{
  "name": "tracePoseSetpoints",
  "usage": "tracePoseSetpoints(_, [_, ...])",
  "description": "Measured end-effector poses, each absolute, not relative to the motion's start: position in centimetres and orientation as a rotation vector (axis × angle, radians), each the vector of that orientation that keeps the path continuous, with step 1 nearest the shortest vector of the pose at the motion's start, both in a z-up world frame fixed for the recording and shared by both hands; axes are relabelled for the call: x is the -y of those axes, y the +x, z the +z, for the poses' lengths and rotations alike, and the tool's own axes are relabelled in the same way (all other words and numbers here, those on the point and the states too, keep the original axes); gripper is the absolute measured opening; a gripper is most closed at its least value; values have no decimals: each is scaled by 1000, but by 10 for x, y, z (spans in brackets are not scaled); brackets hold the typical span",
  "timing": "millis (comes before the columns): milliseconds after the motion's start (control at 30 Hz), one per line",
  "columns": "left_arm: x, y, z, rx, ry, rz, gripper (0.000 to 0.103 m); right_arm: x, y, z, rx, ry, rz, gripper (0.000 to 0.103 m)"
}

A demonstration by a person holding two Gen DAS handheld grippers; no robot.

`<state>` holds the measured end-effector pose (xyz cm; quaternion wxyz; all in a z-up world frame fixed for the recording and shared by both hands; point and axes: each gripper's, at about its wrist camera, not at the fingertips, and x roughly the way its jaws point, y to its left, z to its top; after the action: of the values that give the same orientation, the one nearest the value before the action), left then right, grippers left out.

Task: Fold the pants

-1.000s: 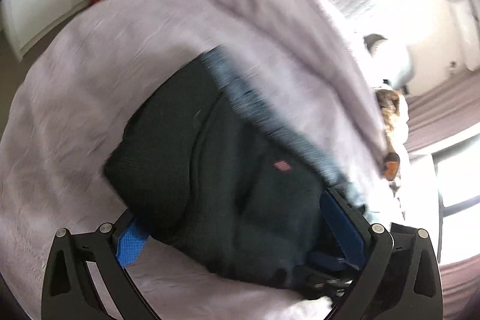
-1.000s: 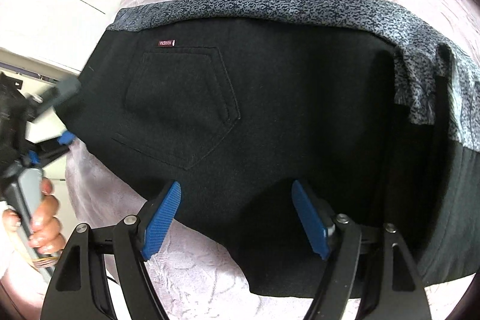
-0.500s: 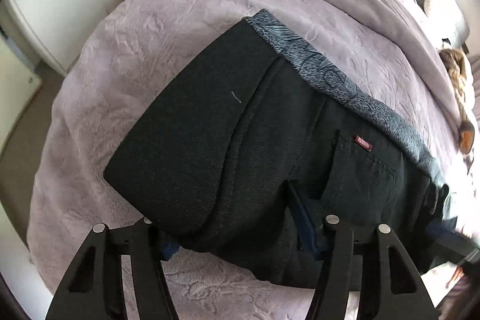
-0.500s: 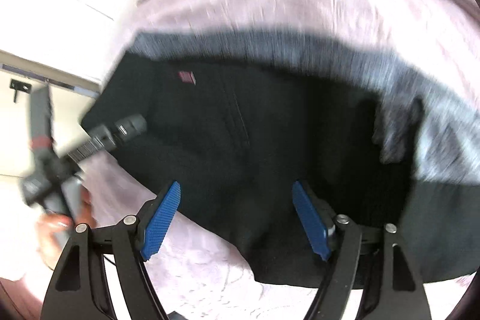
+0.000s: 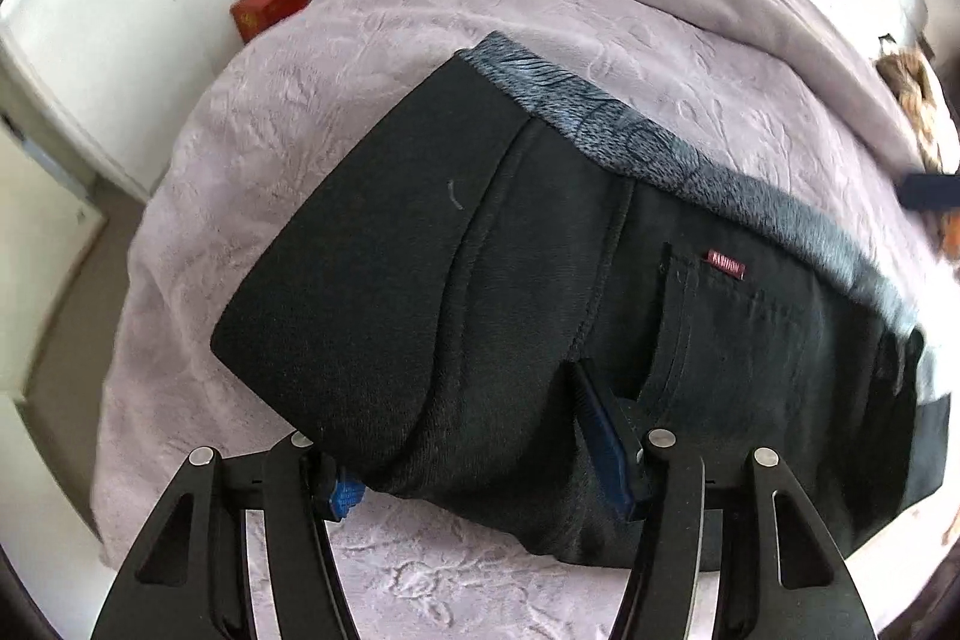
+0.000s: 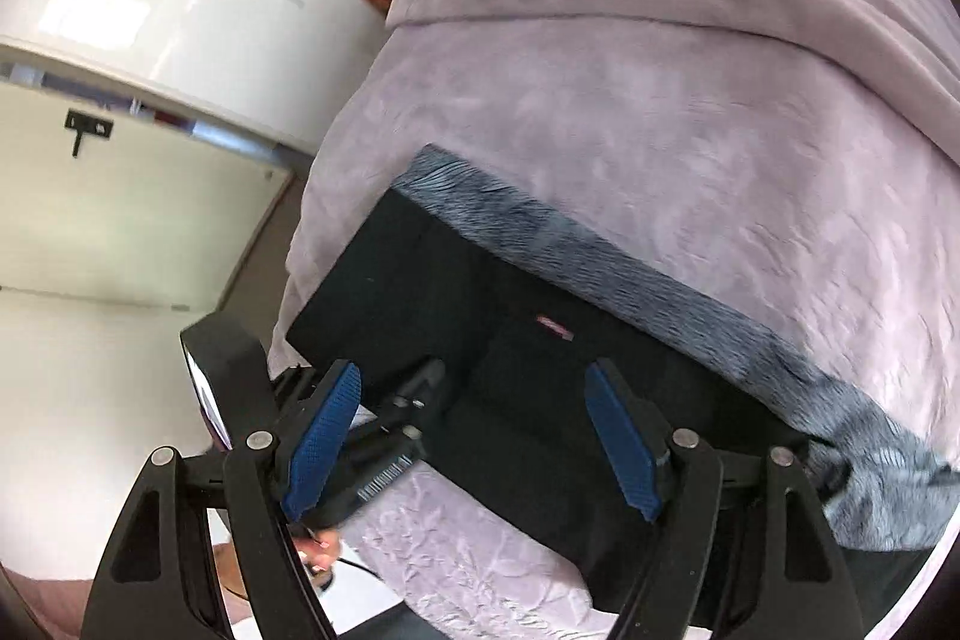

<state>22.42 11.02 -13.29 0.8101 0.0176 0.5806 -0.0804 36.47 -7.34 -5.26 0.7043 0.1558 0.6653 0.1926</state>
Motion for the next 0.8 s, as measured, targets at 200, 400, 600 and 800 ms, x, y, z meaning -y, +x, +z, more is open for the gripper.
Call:
tracePoseSetpoints(200, [-91,212,-129,-1169,241,-169,61,30,395,-57,-1564,281,477,80])
tracePoseSetpoints(400, [-81,207,-125,-1124,347,-160,61,-30,427,-81,-1730,168,546,81])
tracePoseSetpoints(600, [-76,194,-119,-1096,383,-154,61,-89,431,-122,-1923,-2,625,81])
tracePoseSetpoints(800, [-55,177,-95,-1028,428,-210,61,-89,430,-133,-1991,-42,620,17])
